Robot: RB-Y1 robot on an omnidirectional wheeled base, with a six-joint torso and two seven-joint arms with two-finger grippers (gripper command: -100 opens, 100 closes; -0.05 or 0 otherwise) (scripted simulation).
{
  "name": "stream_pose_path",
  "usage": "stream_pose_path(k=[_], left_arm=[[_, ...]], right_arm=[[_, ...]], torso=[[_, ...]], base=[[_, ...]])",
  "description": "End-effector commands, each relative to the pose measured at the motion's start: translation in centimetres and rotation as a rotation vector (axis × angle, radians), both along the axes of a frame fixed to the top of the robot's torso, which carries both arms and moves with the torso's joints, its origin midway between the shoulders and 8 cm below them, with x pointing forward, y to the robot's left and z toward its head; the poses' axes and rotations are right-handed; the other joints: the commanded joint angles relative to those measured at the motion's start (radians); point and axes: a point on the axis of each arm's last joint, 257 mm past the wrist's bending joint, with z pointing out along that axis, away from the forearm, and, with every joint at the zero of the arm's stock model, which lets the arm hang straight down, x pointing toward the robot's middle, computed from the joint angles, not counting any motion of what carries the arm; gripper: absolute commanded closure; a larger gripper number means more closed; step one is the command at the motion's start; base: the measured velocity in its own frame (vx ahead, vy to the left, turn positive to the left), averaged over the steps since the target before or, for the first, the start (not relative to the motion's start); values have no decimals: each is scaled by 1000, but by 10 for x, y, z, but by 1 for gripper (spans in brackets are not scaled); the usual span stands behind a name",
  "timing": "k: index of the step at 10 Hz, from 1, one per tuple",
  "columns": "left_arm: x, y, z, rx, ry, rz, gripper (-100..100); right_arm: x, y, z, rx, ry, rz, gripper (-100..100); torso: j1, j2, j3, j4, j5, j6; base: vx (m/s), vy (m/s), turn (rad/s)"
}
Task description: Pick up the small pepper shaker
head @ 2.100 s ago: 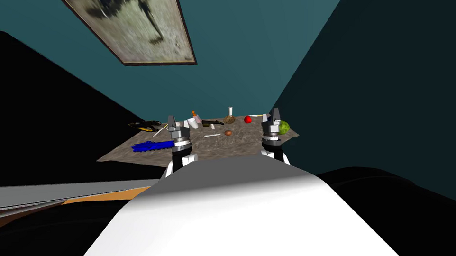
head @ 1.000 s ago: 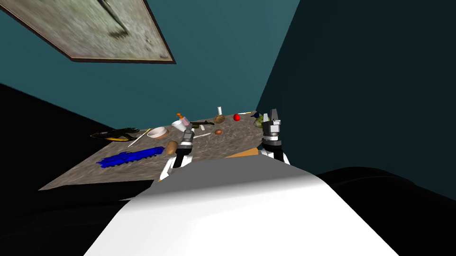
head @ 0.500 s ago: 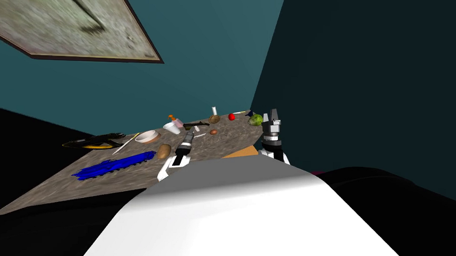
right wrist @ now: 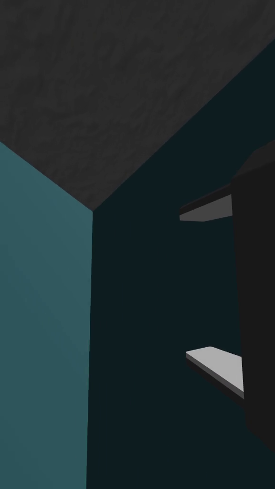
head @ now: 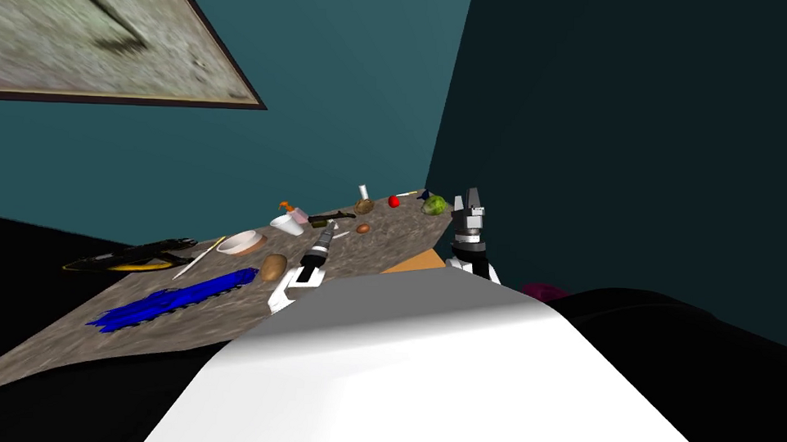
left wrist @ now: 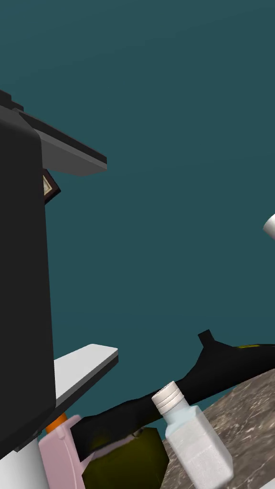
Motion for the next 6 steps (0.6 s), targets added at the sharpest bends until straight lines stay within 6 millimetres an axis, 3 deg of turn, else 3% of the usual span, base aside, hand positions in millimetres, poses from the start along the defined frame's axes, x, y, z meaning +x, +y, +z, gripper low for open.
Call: stream_pose_path(k=[1, 6], left_arm=[[3, 19, -19, 64, 57, 25, -100], [11, 70, -58, 217, 188, 90, -100]], right_arm=[[0, 0, 0, 0, 0, 0, 0], [0, 0, 0, 0, 0, 0, 0]], torso=[[0, 0, 0, 0, 0, 0], [1, 1, 0, 0, 0, 0]], base=[[-35, -31, -215], [-31, -10, -166]])
